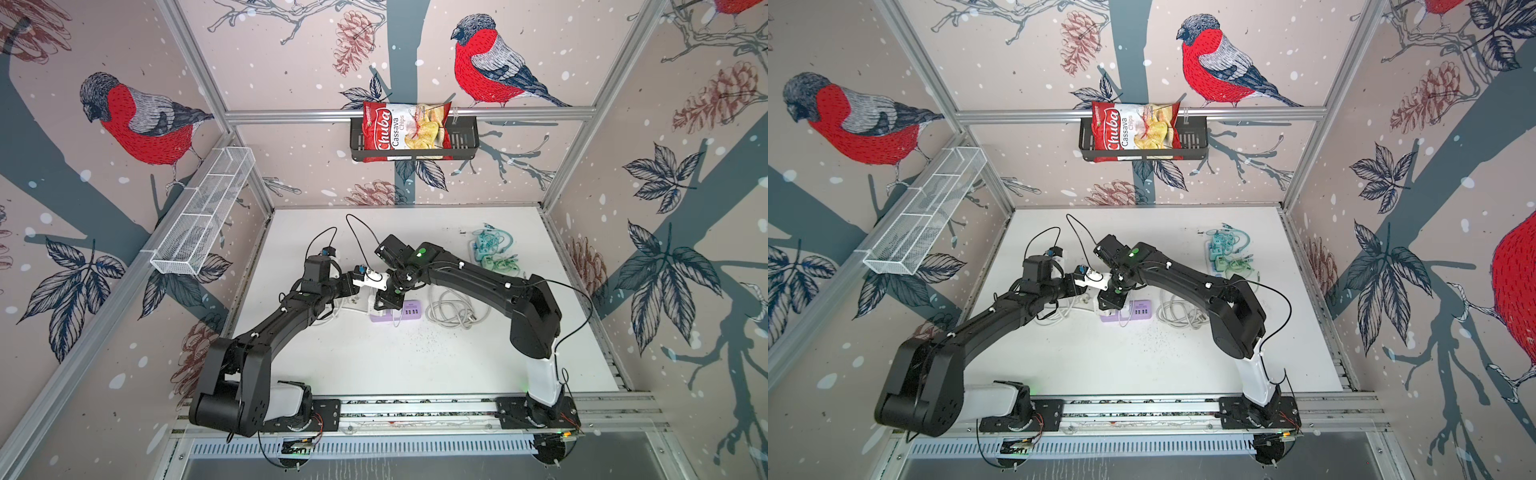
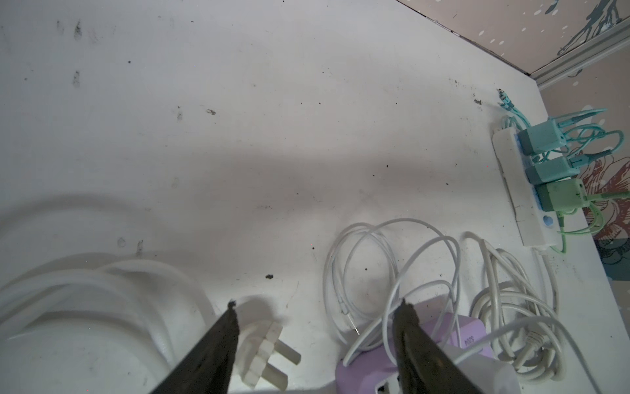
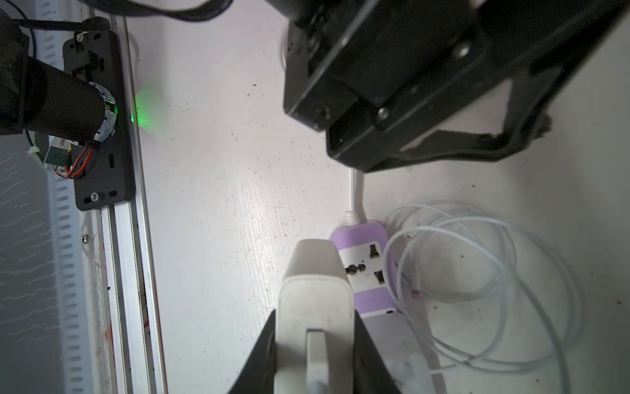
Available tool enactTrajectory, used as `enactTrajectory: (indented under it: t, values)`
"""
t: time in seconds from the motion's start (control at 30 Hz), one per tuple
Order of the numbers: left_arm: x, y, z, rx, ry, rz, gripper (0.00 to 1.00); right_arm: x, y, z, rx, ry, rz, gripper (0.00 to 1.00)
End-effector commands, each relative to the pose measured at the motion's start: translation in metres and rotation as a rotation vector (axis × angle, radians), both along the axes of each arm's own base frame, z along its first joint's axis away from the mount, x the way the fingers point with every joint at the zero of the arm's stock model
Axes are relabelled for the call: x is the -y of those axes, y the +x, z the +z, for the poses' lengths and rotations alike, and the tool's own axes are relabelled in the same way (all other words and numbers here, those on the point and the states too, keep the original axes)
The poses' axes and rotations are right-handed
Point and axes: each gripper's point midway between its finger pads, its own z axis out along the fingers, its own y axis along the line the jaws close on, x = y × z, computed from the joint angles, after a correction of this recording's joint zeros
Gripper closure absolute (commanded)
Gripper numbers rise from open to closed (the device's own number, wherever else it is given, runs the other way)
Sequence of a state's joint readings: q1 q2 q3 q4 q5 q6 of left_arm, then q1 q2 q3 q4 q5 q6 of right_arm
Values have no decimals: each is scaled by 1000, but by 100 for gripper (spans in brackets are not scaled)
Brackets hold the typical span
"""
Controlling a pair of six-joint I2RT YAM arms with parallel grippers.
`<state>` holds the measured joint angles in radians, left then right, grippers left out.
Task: Insert the plug
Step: 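Align the charger over the strip socket with right gripper while left gripper approaches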
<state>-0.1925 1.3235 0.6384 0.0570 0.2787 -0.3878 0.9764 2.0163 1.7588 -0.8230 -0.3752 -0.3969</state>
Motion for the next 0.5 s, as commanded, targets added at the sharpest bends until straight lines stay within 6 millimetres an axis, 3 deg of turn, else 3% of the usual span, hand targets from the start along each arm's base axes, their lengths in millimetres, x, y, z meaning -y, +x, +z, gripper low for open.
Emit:
enactTrajectory:
  t: [0.0,0.47]
  values:
    - [-4,0,2,7,8,20,29,-2,-3,-7,-19,0,23,90]
    - [-9,-12,2,25,-7,46,30,5,30,-40,-32,-96,-11,90]
